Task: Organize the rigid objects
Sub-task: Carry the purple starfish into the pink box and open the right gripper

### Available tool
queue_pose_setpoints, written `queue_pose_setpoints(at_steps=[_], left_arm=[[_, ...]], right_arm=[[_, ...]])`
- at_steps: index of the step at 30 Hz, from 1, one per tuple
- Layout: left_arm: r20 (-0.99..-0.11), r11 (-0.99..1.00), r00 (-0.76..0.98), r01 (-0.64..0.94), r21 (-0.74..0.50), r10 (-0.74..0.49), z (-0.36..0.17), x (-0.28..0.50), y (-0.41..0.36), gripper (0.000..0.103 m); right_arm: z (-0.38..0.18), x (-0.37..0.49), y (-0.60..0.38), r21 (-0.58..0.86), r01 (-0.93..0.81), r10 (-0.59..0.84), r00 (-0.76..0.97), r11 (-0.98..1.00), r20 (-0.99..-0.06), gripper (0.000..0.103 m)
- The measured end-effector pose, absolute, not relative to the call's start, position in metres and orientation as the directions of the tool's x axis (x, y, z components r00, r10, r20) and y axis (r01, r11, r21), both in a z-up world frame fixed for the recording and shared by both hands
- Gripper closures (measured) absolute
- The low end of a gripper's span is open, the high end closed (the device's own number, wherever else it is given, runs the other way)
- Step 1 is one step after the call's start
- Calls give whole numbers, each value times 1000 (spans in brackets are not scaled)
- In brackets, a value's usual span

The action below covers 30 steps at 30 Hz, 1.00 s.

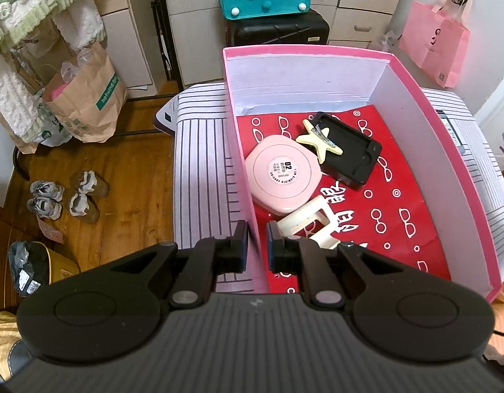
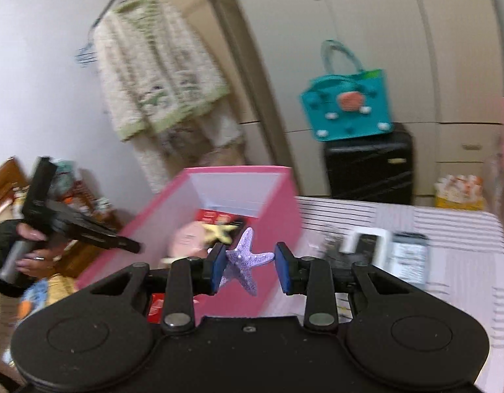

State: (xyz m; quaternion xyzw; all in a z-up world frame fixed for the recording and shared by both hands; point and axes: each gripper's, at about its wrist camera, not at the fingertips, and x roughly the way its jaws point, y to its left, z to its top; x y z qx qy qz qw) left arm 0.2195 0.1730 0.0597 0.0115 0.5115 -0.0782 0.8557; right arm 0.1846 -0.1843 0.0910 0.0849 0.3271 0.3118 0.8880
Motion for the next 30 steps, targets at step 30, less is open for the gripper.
queue_pose_setpoints(at_steps=[30], left_arm=[[-867,979,466,181,-98,-173,58,218,181,92]], right_arm=[[66,239,-41,149,-677,533,404,721,-744,50]])
